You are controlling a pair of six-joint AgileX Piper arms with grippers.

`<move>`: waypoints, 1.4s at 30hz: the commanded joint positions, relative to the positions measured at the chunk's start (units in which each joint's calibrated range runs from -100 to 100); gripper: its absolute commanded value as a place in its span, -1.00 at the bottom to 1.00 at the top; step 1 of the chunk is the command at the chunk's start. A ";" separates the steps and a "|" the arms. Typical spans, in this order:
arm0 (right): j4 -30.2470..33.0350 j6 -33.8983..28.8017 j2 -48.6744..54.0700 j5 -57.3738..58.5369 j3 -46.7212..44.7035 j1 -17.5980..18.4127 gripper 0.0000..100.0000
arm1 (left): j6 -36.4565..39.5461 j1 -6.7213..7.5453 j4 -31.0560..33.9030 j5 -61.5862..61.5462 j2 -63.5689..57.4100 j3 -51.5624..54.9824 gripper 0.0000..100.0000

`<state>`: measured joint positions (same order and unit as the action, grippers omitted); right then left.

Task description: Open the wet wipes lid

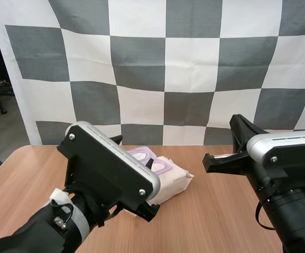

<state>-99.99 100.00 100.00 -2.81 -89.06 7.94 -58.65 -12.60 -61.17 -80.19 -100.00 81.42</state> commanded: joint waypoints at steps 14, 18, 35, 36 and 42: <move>-0.01 0.00 0.00 0.07 -0.02 0.01 -1.00 | 43.99 15.92 27.04 71.98 0.00 18.58 0.85; -0.01 0.00 0.00 0.07 -0.02 0.01 -1.00 | 52.86 17.23 36.77 70.44 0.00 18.58 0.84; -0.01 0.00 0.00 0.07 -0.02 0.01 -1.00 | 87.41 17.23 74.79 48.28 0.00 18.58 0.81; -0.01 0.00 0.00 0.07 -0.02 0.01 -1.00 | 87.42 17.23 75.22 48.28 0.00 18.58 0.81; -0.01 0.00 0.00 0.07 -0.02 0.01 -1.00 | 87.27 17.23 75.59 48.28 0.00 18.58 0.81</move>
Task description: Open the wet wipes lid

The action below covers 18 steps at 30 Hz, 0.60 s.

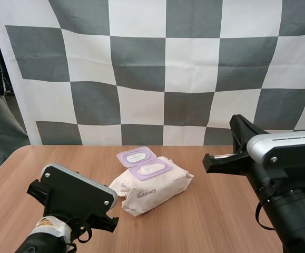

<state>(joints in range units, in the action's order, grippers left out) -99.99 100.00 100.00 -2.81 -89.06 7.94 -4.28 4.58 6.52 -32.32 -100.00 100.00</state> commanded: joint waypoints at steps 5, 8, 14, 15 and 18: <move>-0.01 0.00 0.00 0.07 -0.02 0.01 -1.00 | 31.15 0.04 11.84 0.20 0.00 0.00 0.81; -0.01 0.00 0.00 0.07 -0.02 0.01 -1.00 | 31.17 0.04 11.58 0.20 0.00 0.00 0.81; -0.01 0.00 0.00 0.07 -0.02 0.01 -1.00 | 31.35 0.04 11.22 0.36 0.00 0.00 0.81; -0.01 0.00 0.00 0.31 -0.02 0.01 -1.00 | 31.35 0.04 11.11 0.36 0.00 0.00 0.81; 1.95 0.00 0.00 1.17 -0.02 0.01 -1.00 | 31.35 0.04 11.11 0.36 0.00 0.00 0.81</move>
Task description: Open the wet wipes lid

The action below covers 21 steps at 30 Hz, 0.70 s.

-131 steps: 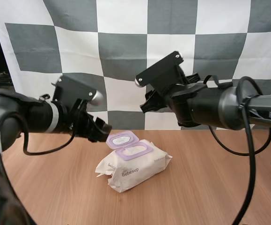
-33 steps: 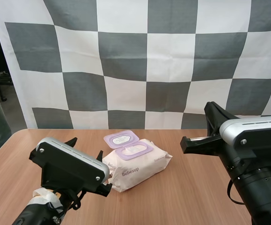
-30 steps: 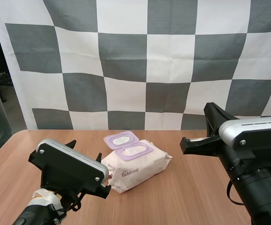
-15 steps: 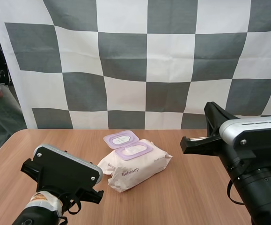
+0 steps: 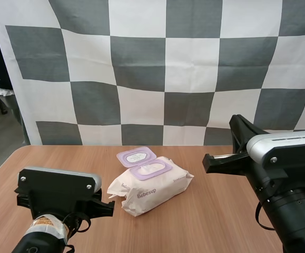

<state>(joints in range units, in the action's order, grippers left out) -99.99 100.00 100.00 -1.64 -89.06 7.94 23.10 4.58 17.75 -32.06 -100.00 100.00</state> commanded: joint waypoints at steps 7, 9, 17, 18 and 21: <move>35.58 -12.99 0.00 -10.61 -4.98 0.01 -1.00 | 2.71 -0.28 -1.90 0.75 0.00 0.00 0.81; 44.36 -23.39 0.00 -14.47 -7.32 0.01 -1.00 | -1.31 -0.98 -5.96 1.38 0.00 0.00 0.81; 55.93 -48.02 0.00 -22.81 -10.94 0.01 -1.00 | -9.34 -7.02 -16.08 2.18 0.00 0.00 0.81; 57.24 -48.02 0.00 -21.95 -10.94 0.01 -1.00 | -9.45 -7.60 -16.39 2.18 0.00 0.00 0.81; 59.91 -49.43 0.00 -21.93 -10.94 0.01 -1.00 | -10.06 -8.80 -17.16 2.33 0.00 0.00 0.81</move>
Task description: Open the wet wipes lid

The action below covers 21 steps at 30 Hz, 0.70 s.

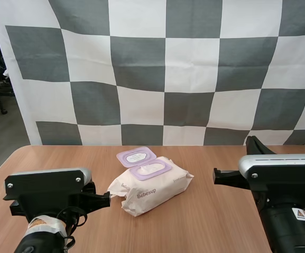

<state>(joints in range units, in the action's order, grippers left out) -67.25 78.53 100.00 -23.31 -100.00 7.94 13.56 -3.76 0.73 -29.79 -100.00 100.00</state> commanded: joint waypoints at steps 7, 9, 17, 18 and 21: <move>36.93 -45.49 0.00 2.16 0.00 0.01 -1.00 | -1.26 -0.31 -0.73 -0.11 0.00 0.00 0.81; 39.92 -49.20 0.00 3.96 0.00 0.01 -1.00 | -1.26 -0.31 -0.73 -0.11 0.00 0.00 0.81; 59.21 -53.04 0.00 26.58 0.00 0.01 -1.00 | -1.05 -0.31 -0.73 -0.12 0.00 0.00 0.81; 61.00 -54.08 0.00 29.53 0.00 0.01 -1.00 | -1.05 -0.31 -0.73 -0.12 0.00 0.00 0.81; 63.36 -57.73 0.00 35.46 0.00 0.01 -1.00 | -1.05 -0.31 -0.73 -0.12 0.00 0.00 0.81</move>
<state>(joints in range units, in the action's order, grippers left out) -31.05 47.45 100.00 6.00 -100.00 7.94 12.48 -4.09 0.00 -29.79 -100.00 100.00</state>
